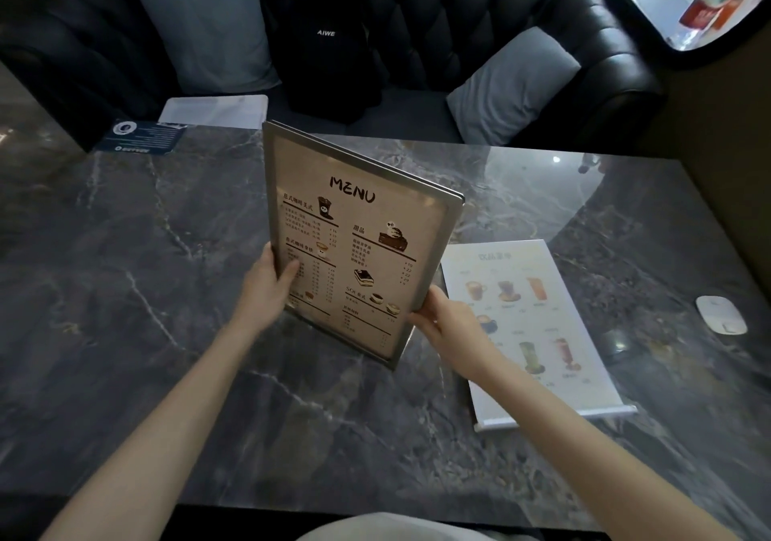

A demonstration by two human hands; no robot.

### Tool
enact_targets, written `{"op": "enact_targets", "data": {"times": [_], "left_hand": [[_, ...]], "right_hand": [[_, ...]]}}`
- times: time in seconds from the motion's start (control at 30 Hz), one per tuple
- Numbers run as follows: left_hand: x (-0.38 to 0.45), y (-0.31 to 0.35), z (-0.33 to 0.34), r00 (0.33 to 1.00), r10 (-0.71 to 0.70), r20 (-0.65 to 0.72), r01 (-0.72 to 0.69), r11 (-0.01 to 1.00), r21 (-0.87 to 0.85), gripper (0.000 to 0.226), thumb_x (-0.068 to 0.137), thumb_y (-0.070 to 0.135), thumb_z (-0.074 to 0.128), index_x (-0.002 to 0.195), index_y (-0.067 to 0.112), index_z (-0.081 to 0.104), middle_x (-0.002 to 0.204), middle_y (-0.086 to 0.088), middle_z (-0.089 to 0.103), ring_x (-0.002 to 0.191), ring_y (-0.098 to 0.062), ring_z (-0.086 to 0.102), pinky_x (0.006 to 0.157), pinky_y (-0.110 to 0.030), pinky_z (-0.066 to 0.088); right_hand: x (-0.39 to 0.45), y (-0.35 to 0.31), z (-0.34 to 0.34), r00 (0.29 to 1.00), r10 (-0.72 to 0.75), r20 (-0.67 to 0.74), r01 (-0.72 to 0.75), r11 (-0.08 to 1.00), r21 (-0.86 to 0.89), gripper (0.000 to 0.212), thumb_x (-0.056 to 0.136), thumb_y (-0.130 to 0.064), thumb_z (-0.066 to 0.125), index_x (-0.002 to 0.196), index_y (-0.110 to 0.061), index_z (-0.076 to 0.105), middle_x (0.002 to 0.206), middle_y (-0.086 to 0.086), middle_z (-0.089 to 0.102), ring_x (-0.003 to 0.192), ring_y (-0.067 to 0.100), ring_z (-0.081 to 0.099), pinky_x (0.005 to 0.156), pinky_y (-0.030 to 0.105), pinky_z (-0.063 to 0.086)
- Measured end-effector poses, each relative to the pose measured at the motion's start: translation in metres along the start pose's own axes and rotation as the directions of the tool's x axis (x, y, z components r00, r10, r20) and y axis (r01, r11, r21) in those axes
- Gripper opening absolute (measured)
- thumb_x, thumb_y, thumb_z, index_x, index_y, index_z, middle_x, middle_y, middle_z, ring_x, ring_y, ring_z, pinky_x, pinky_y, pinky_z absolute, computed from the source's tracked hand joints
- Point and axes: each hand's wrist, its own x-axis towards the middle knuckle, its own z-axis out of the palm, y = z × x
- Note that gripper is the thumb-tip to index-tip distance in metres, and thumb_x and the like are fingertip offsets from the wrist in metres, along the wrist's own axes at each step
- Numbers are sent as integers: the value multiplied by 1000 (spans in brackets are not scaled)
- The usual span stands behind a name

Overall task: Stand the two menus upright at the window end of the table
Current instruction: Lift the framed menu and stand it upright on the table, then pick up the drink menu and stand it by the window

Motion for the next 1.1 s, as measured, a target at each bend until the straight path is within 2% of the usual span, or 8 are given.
{"op": "enact_targets", "data": {"times": [0.17, 0.33, 0.47, 0.57, 0.63, 0.73, 0.93, 1.1], "left_hand": [[-39, 21, 18, 963, 183, -197, -62, 864, 499, 37, 97, 20, 39, 124, -3, 50, 121, -23, 59, 108, -37, 57, 90, -47, 47], [-91, 63, 68, 807, 582, -102, -466, 733, 496, 21, 87, 13, 50, 78, 4, 67, 71, -11, 69, 63, -24, 64, 61, -33, 49], [-111, 85, 131, 782, 622, 35, -577, 703, 416, 24, 88, 16, 48, 79, 7, 68, 70, -6, 69, 62, -20, 64, 57, -30, 51], [-110, 86, 178, 870, 460, 178, -485, 735, 473, 31, 88, 18, 45, 106, 2, 66, 105, -13, 71, 94, -27, 68, 85, -30, 49], [-110, 84, 203, 943, 212, 256, -323, 769, 551, 48, 96, 21, 36, 137, -4, 36, 147, -21, 37, 136, -31, 36, 113, -33, 25], [-114, 79, 226, 939, -85, 334, -154, 763, 628, 64, 98, 32, 26, 145, -3, 2, 158, -18, -3, 146, -26, -3, 118, -35, 1], [-115, 81, 235, 926, -206, 317, 28, 874, 485, 56, 95, 29, 39, 143, 4, 25, 158, -13, 7, 146, -26, 4, 116, -39, 14], [-109, 91, 234, 928, -255, 271, 153, 925, 347, 41, 88, 16, 51, 127, 2, 50, 148, -15, 31, 134, -31, 29, 105, -33, 28]], "right_hand": [[2, 3, -38, 973, -23, 229, 107, 926, -363, 26, 96, -24, 40, 110, -6, 52, 103, 18, 68, 94, 35, 62, 79, 40, 49], [-15, 50, -83, 973, 96, 207, 49, 798, -601, 25, 95, -20, 39, 113, -9, 53, 111, 18, 65, 97, 35, 61, 77, 39, 49], [-42, 111, -109, 976, 191, 102, -79, 752, -655, 27, 95, -23, 41, 116, -10, 51, 121, 9, 59, 108, 29, 54, 83, 39, 48], [-61, 156, -114, 955, 296, 32, -180, 662, -728, 34, 95, -31, 39, 119, -9, 47, 126, 10, 55, 116, 31, 48, 89, 41, 45], [-72, 177, -114, 926, 378, 12, -269, 681, -681, 42, 93, -35, 40, 124, -7, 41, 131, 12, 50, 120, 32, 44, 93, 41, 43], [-80, 195, -116, 870, 490, 51, -384, 738, -555, 56, 84, -29, 56, 130, -8, 33, 135, 12, 45, 123, 31, 41, 97, 42, 41], [-72, 212, -118, 817, 569, 89, -526, 800, -290, 53, 72, -25, 72, 117, -11, 47, 120, 9, 55, 103, 27, 56, 84, 41, 51], [-64, 216, -122, 784, 607, 129, -579, 790, -202, 43, 65, -21, 78, 97, -10, 51, 104, 8, 57, 92, 25, 56, 75, 38, 52]]}}
